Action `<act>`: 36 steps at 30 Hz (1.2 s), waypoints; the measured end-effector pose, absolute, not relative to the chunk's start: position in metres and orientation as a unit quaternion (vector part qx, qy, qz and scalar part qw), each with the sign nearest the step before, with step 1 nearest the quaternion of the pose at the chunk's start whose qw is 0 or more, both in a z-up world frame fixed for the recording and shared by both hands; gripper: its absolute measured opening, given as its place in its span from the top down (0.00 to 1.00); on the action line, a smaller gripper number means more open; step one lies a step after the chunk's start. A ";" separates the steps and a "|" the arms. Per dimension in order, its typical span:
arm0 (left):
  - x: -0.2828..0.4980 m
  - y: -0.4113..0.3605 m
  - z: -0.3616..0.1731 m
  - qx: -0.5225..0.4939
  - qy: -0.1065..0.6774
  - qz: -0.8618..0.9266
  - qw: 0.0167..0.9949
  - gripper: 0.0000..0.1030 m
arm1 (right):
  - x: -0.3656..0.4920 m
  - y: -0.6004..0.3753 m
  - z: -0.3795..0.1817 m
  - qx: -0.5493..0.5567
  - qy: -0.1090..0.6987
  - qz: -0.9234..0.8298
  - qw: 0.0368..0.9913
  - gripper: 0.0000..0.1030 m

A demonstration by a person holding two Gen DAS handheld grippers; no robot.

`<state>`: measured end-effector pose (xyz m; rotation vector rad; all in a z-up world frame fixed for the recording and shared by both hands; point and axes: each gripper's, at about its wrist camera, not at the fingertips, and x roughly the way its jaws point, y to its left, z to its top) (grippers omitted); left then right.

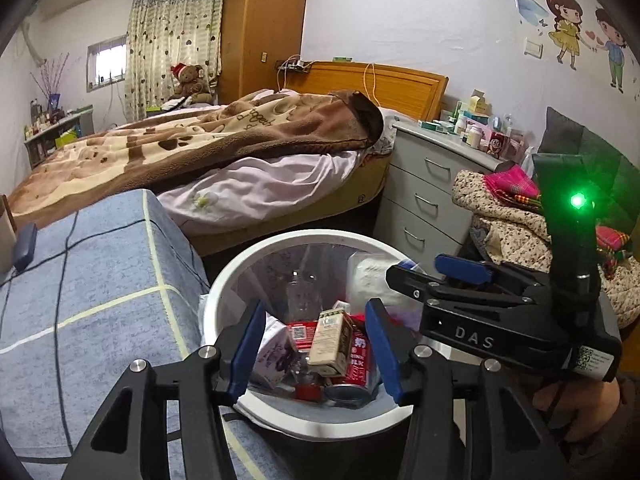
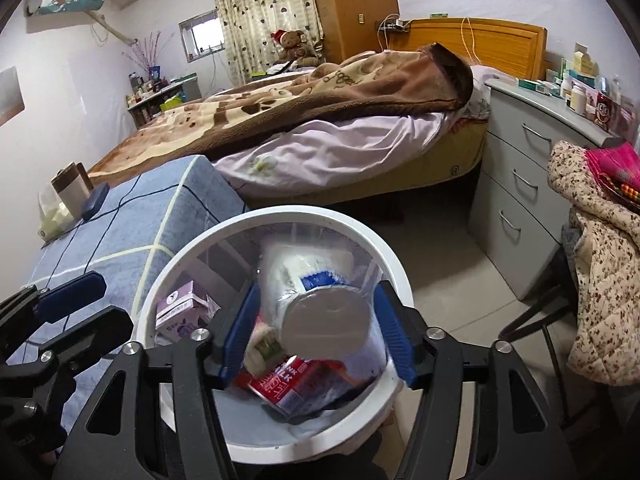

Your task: Collect trash

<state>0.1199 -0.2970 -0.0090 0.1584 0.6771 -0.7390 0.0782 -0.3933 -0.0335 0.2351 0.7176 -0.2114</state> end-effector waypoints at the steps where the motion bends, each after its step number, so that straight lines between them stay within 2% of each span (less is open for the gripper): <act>1: 0.120 -0.296 -0.009 0.074 0.326 -0.353 0.874 0.50 | 0.077 -0.392 -0.033 0.113 0.348 -0.103 0.925 0.34; 21: 0.086 -0.234 0.021 0.050 0.281 -0.299 0.910 0.45 | 0.033 -0.353 0.001 0.111 0.268 -0.109 0.951 0.34; 28: 0.066 -0.211 0.023 0.048 0.268 -0.268 0.924 0.38 | 0.018 -0.339 0.006 0.106 0.248 -0.116 0.956 0.34; 36: 0.046 -0.196 0.021 0.064 0.249 -0.229 0.939 0.38 | 0.003 -0.321 -0.001 0.089 0.227 -0.142 0.959 0.34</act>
